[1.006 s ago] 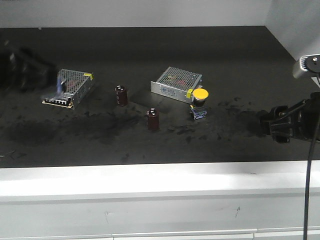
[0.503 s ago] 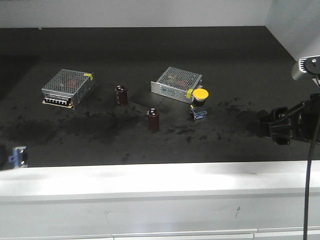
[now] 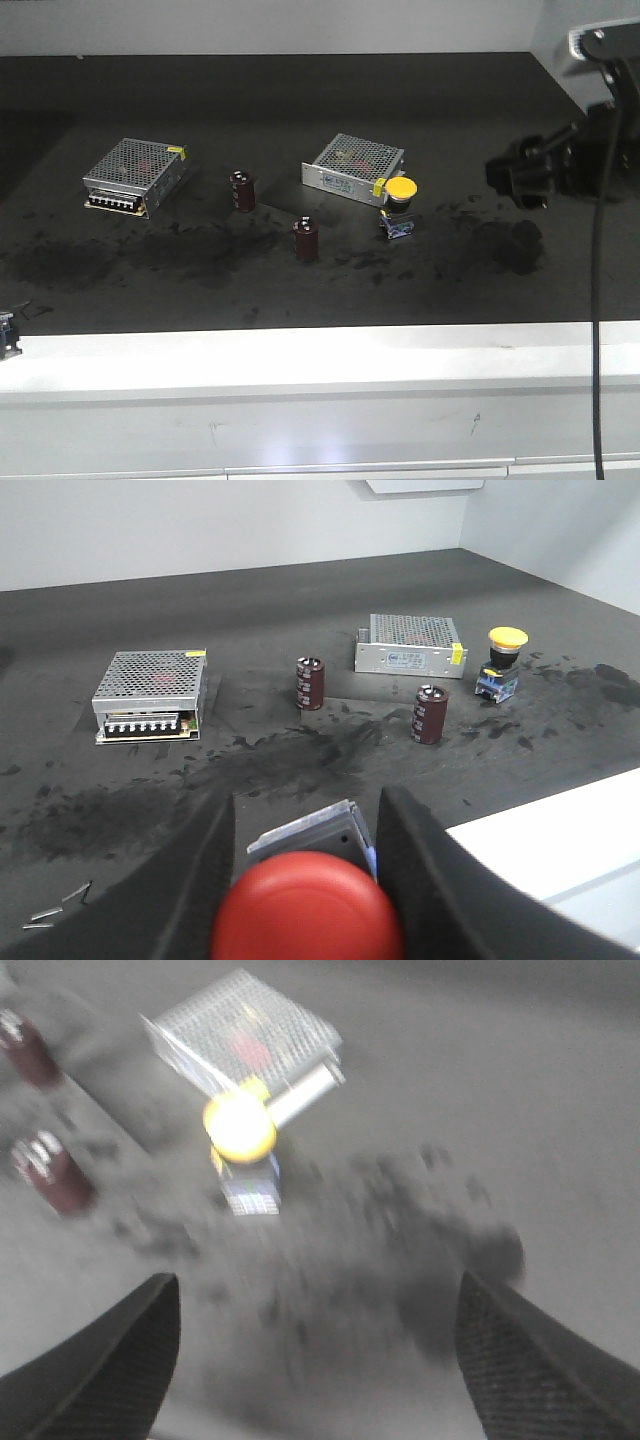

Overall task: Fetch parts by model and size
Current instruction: 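Reach the right gripper down and grasp the yellow-capped push button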

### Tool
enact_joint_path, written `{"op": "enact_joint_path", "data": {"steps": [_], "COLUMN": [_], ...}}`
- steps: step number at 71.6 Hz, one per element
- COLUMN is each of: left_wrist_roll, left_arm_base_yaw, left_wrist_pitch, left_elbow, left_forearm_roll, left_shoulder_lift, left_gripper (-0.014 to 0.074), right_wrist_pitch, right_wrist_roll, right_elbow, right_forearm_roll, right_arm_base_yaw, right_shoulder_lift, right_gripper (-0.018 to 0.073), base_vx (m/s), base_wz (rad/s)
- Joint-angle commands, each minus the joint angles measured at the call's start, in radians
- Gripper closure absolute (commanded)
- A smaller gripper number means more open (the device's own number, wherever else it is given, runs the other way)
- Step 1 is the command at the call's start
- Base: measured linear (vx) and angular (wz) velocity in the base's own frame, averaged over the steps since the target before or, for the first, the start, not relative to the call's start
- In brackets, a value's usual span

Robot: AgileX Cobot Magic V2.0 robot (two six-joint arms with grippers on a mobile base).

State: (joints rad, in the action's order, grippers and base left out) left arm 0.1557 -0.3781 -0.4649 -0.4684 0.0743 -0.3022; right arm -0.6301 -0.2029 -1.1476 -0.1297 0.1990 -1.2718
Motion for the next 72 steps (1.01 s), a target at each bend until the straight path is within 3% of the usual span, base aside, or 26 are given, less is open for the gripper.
{"op": "enact_joint_path", "data": {"steps": [1,15,27,44,52,72], "left_wrist_roll": [0.002,0.002,0.002,0.002,0.002,0.002], "left_arm_base_yaw": [-0.002,-0.002,-0.002,-0.002,-0.002,-0.002], "left_wrist_pitch": [0.087,0.087,0.087,0.087,0.087,0.087], "left_elbow": [-0.026,-0.026,-0.026,-0.026,-0.026,-0.026], "left_forearm_roll": [0.002,0.002,0.002,0.002,0.002,0.002], "left_shoulder_lift": [-0.009,-0.009,-0.009,-0.009,-0.009,-0.009], "left_gripper": [0.0603,0.0603,0.0603,0.0603,0.0603,0.0603], "right_wrist_pitch": [0.038,-0.018,-0.204,-0.393,-0.416,-0.435], "right_wrist_roll": [-0.032,0.031,0.147,0.203,0.239,0.24], "right_elbow": [-0.102,-0.29,-0.529,-0.808,-0.863,-0.867], "right_forearm_roll": [-0.005,0.003,0.054,0.163,0.192,0.162], "right_arm_base_yaw": [0.03,0.127,0.126,0.126,0.126,0.126], "right_shoulder_lift": [-0.043,-0.227,-0.416,-0.635,-0.7,-0.781], "right_gripper": [0.0013,0.0013,0.0013,0.0013,0.0013,0.0013], "base_vx": [0.0,0.0,0.0,0.0,0.0,0.0], "base_wz": [0.0,0.0,0.0,0.0,0.0,0.0]}}
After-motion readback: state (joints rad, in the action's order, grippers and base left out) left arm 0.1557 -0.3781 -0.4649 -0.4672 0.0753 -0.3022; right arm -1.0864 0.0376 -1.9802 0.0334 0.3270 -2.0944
